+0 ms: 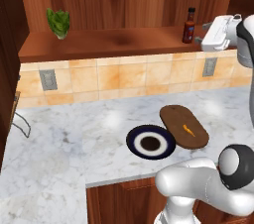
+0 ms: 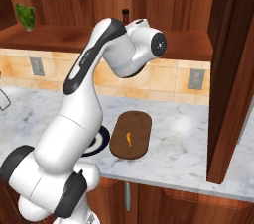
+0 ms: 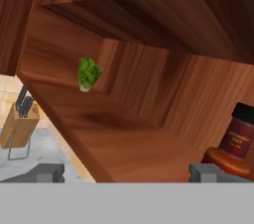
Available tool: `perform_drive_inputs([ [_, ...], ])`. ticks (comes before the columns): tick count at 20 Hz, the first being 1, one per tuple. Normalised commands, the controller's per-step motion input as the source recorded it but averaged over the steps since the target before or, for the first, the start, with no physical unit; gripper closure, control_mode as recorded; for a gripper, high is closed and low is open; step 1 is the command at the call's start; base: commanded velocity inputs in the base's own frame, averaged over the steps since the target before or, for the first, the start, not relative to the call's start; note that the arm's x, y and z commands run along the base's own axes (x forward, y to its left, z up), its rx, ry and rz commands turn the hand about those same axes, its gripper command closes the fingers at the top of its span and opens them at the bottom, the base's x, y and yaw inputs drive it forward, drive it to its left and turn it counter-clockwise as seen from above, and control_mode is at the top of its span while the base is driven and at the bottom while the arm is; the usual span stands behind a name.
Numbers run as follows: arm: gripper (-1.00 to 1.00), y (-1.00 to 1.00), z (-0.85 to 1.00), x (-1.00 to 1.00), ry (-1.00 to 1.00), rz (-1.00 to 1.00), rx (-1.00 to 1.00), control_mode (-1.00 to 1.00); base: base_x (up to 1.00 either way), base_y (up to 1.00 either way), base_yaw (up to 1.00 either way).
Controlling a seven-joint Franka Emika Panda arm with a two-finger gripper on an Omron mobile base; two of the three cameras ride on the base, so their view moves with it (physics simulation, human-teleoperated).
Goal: Pick the shrimp from the plate and place it on the cutting board. Then pick the condiment bottle from the cabinet and place it next to the cutting board.
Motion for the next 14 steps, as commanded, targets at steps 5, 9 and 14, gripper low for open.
perform_drive_inputs([
  [5, -1.00, -0.10, 0.02, 0.14, 0.00, -0.01, 0.00, -1.00, 0.00, 0.00, 0.00],
  [9, -1.00, -0.10, 0.03, 0.17, 0.00, -0.01, 0.00, -1.00, 0.00, 0.00, 0.00],
  [14, -1.00, -0.07, 0.04, 0.15, 0.00, -0.01, 0.00, -1.00, 0.00, 0.00, 0.00],
])
